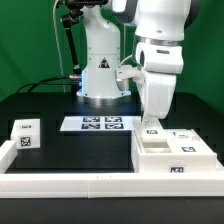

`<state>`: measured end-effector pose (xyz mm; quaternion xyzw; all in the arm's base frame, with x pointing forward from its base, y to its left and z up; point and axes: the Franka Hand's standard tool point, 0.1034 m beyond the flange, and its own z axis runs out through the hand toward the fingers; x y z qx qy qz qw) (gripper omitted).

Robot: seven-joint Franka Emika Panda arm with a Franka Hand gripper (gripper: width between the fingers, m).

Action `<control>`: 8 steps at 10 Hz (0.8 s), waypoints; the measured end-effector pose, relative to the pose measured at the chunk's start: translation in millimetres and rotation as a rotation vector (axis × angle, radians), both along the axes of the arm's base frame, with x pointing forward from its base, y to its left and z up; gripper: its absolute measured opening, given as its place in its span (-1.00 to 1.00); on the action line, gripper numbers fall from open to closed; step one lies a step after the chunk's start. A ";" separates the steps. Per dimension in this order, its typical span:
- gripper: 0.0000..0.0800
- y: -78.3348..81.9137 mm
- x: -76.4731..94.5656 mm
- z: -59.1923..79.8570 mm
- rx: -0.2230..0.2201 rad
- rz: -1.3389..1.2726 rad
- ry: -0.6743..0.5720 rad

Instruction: Assemble cabinet

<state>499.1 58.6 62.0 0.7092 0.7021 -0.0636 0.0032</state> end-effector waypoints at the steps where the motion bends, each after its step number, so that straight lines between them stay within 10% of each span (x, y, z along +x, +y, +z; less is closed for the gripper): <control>1: -0.83 -0.3 10.9 0.2 0.000 0.003 -0.003; 8: -0.83 -1.7 60.4 0.3 -0.004 -0.002 -0.023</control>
Offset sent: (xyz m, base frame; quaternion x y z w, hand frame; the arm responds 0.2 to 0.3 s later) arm 0.0330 0.0144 -0.0092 0.0121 0.0313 -0.0292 0.9990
